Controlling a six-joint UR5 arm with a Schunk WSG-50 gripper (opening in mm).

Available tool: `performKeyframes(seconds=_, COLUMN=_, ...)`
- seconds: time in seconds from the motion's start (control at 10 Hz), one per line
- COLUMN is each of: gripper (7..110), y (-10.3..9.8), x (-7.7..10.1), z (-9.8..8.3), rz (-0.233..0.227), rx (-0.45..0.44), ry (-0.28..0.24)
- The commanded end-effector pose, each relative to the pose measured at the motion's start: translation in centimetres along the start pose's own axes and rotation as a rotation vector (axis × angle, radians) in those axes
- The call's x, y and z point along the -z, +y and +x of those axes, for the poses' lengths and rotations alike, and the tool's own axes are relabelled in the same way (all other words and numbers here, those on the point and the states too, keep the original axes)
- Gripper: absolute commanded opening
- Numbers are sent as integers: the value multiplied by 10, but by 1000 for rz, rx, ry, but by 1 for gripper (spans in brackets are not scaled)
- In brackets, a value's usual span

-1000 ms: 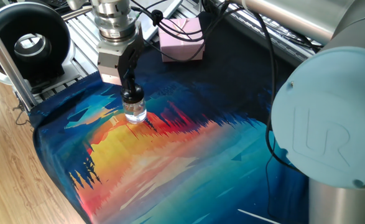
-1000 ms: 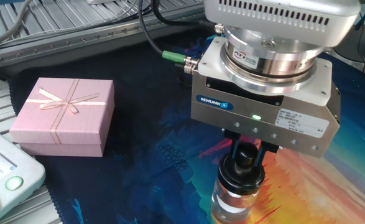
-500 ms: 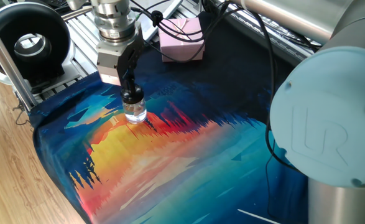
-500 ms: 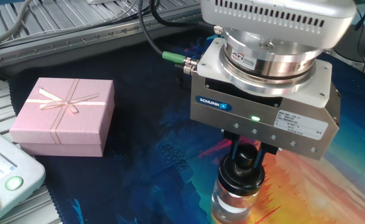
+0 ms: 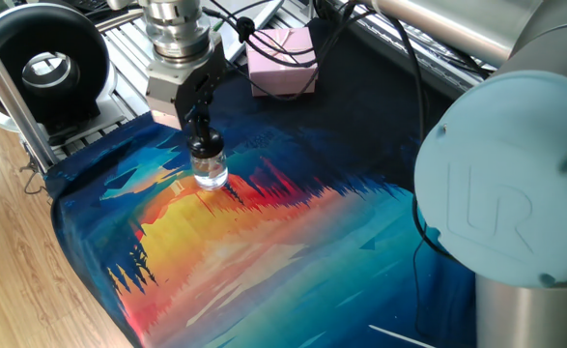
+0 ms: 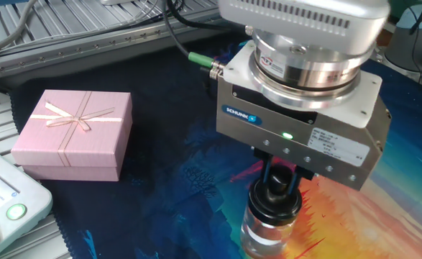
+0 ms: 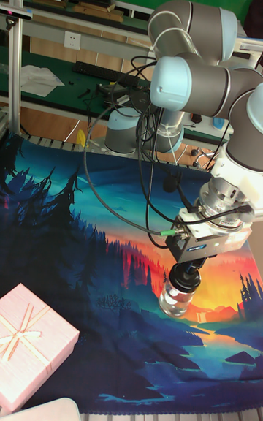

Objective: Screw the lid onto the jar

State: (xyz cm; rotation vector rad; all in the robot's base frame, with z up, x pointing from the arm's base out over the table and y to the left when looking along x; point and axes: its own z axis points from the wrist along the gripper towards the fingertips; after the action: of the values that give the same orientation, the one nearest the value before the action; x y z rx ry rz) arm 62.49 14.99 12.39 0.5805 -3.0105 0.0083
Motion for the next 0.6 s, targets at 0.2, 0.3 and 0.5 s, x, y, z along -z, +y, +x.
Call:
performKeyframes(seconds=0.2, gripper=7, y=0, x=2, z=1, rz=-11, rx=-162, ry=14)
performKeyframes(seconds=0.3, gripper=7, y=2, x=2, z=0, rz=-22, rx=-192, ry=12)
performKeyframes(seconds=0.5, gripper=7, y=-1, x=3, z=-1, rz=-26, rx=-237, ry=22)
